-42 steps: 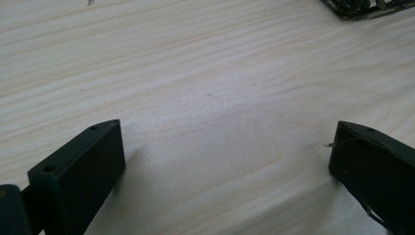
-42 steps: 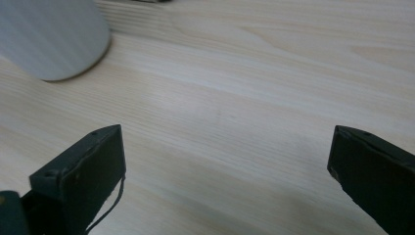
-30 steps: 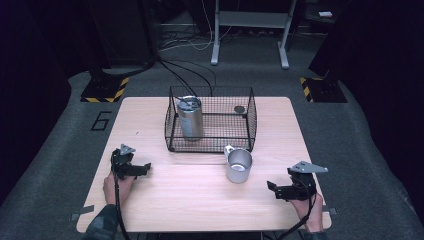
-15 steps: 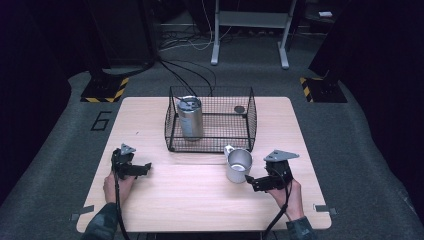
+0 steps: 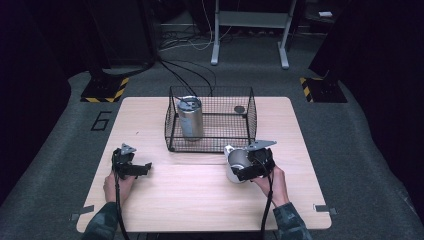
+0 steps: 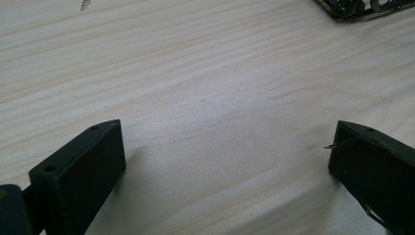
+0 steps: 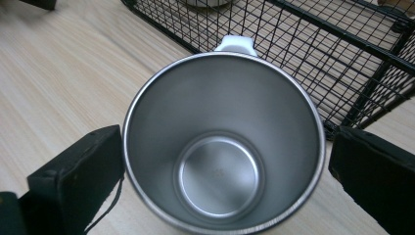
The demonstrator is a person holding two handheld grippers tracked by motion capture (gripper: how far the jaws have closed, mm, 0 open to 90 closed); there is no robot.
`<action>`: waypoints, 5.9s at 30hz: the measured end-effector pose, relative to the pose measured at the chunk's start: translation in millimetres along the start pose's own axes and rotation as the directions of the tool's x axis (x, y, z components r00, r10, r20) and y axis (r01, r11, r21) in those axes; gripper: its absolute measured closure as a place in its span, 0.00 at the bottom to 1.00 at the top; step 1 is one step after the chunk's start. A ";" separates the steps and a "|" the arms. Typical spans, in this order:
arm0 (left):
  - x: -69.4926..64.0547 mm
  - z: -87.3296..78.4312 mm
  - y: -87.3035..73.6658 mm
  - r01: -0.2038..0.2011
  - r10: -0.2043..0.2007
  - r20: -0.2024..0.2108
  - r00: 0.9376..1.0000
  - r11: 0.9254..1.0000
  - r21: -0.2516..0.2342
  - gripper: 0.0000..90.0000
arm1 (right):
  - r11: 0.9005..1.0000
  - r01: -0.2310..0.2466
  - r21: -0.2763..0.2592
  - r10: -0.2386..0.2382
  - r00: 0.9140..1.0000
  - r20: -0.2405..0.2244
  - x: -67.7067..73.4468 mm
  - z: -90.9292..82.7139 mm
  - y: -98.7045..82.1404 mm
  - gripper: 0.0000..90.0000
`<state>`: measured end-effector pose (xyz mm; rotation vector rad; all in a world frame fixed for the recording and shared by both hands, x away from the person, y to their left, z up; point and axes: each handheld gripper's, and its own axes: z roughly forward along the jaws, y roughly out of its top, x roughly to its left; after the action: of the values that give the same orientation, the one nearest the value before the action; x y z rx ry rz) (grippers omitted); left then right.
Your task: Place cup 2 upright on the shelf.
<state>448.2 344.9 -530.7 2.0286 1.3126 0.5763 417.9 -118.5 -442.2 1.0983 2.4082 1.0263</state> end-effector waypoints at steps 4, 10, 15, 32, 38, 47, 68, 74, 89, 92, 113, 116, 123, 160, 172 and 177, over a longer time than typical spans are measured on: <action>-0.4 -0.4 0.0 0.004 -0.004 0.003 1.000 1.000 0.007 0.00 | 1.000 0.006 0.014 -0.006 1.000 -0.005 0.6 8.5 3.1 0.00; -0.5 -0.3 0.1 0.005 -0.005 0.003 1.000 1.000 0.007 0.00 | 1.000 0.007 0.016 -0.007 1.000 -0.001 1.5 14.8 5.3 0.04; -0.5 -0.3 0.1 0.005 -0.005 0.004 1.000 1.000 0.007 0.00 | 1.000 0.008 0.021 -0.009 1.000 0.013 4.7 16.6 6.6 0.05; -0.9 0.0 0.1 0.007 -0.007 0.006 1.000 1.000 0.006 0.00 | 0.998 0.059 0.015 -0.059 0.998 0.001 6.6 12.1 7.5 0.06; -0.6 -0.6 0.4 0.004 -0.004 0.005 1.000 1.000 0.013 0.00 | 0.998 0.065 0.006 -0.065 0.998 -0.005 8.5 5.9 12.2 0.06; -2.4 2.2 1.0 0.024 -0.024 -0.013 1.000 1.000 -0.013 0.00 | 0.998 0.059 -0.003 -0.059 0.998 -0.015 8.6 -5.3 20.9 0.06; -2.0 1.6 1.4 0.016 -0.016 -0.017 1.000 1.000 0.001 0.00 | 0.996 0.065 -0.054 -0.068 0.997 -0.047 6.1 -34.2 53.2 0.06; -2.0 1.6 1.4 0.017 -0.017 -0.017 1.000 1.000 0.002 0.00 | 0.994 0.080 -0.069 -0.083 0.995 -0.047 3.3 -41.7 63.9 0.06; -2.0 1.6 1.4 0.017 -0.017 -0.017 1.000 1.000 0.002 0.00 | 0.989 0.096 -0.113 -0.100 0.994 -0.033 -7.2 -59.3 95.6 0.06; -2.0 1.4 1.6 0.016 -0.016 -0.018 1.000 1.000 0.006 0.00 | 0.990 0.088 -0.107 -0.091 0.995 -0.029 -9.7 -60.6 100.5 0.06; -1.9 1.6 1.5 0.016 -0.016 -0.018 1.000 1.000 0.001 0.00 | 0.992 0.088 -0.086 -0.089 0.996 -0.012 -21.7 -49.6 129.3 0.06; -2.0 1.6 1.4 0.017 -0.016 -0.017 1.000 1.000 0.002 0.00 | 0.990 0.108 -0.093 -0.109 0.994 -0.010 -24.3 -47.7 134.6 0.06; -2.0 1.6 1.4 0.016 -0.016 -0.017 1.000 1.000 0.001 0.00 | 0.991 0.094 -0.090 -0.095 0.995 -0.004 -25.3 -41.1 144.8 0.06; -1.8 1.4 1.6 0.013 -0.013 -0.019 1.000 1.000 0.004 0.00 | 0.996 0.047 -0.073 -0.045 0.999 0.024 -50.8 9.0 166.5 0.06; -1.9 1.4 1.6 0.015 -0.015 -0.018 1.000 1.000 0.004 0.00 | 0.998 0.022 -0.063 -0.019 0.999 0.035 -55.6 27.5 167.0 0.06; -1.9 1.4 1.6 0.014 -0.014 -0.018 1.000 1.000 0.004 0.00 | 0.998 0.005 -0.061 -0.003 0.999 0.034 -57.8 36.0 166.3 0.06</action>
<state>449.4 342.4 -530.6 2.0203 1.3392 0.5871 563.9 -69.2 -349.8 1.0815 2.3353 1.0640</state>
